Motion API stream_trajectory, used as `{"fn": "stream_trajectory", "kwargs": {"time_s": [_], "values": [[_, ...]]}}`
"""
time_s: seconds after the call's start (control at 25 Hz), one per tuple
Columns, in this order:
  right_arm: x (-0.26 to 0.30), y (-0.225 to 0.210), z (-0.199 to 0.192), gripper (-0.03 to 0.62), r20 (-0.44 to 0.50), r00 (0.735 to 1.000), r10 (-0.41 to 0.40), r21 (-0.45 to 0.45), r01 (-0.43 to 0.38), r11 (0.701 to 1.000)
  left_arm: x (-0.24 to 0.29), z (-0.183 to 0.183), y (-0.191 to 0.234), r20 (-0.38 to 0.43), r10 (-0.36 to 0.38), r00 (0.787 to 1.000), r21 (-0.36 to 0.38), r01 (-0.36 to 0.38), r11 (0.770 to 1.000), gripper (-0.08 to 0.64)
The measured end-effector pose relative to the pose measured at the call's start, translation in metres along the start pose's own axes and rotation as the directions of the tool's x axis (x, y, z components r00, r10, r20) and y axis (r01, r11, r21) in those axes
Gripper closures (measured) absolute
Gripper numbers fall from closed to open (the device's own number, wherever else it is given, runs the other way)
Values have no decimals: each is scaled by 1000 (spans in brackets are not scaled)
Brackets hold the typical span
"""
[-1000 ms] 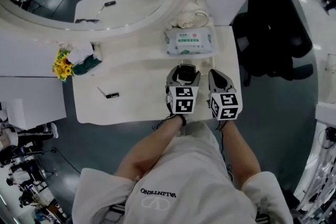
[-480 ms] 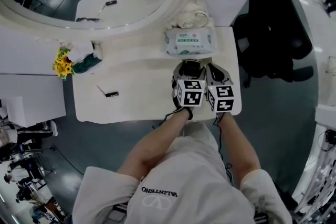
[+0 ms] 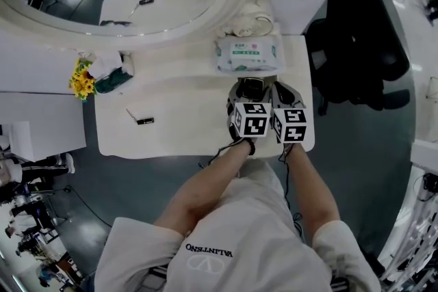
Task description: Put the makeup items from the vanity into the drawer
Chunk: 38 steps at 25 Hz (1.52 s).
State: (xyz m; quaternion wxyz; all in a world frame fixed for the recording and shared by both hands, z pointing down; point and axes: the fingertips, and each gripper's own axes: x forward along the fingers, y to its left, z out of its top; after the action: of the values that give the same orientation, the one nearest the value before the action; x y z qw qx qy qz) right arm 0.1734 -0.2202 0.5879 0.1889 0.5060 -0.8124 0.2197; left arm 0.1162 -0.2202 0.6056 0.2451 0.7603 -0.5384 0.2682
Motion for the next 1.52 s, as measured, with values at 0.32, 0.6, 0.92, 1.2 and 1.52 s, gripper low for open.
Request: {"fn": "stream_trajectory", "kwargs": {"time_s": [0.32,0.6,0.92,1.2,1.52], "values": [[0,0,-1,580,5,1000,3,2,-3,1000,4,-5,2,-23,13,1000,-18,-13,1000,224],[-1,1,-1,580,0,1000,10,-10,-10,1000,11,-2,2,-27,10,1000,-51,-11,999,222],[-3,1,-4,580,-4,1000,17,-18,-17,1000,12,-3,2,-22,15,1000,-38,-16,999,221],[-4,0,-8,580,-8,1000,15,-7,-15,1000,13,-4,2,-15,29,999,-19,-29,999,219],[-7,0,-8,580,-1,1000,14,-8,-14,1000,11,-2,0,8,23,1000,3,-23,1000,221]]}}
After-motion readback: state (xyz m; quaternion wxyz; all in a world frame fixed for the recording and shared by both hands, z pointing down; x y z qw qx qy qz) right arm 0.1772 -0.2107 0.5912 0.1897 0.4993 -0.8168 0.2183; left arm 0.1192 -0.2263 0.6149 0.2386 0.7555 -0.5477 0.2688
